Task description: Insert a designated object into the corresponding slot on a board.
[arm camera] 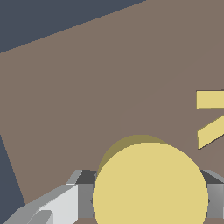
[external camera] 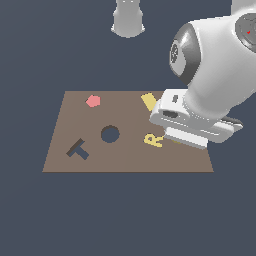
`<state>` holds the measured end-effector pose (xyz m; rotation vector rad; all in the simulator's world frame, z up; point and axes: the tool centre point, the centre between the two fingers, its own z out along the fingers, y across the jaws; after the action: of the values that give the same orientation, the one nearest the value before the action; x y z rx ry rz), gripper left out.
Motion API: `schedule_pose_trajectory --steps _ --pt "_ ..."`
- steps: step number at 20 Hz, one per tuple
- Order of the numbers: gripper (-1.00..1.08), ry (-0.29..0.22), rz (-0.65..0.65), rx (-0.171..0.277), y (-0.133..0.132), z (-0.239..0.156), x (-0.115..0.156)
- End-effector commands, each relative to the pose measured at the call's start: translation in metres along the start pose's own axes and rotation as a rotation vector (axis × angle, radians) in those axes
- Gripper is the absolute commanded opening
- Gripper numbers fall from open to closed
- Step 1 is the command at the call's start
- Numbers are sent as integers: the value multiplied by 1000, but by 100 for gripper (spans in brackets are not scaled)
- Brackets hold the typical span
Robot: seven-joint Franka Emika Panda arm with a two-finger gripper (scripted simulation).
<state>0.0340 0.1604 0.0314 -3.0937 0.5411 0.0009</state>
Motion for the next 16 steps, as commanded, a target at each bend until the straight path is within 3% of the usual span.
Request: schedule_pose_trajectory --steps 1,16 --pt "-100 1 4 0 17 -1 6" --pt "-100 -1 24 -2 173 -8 57"
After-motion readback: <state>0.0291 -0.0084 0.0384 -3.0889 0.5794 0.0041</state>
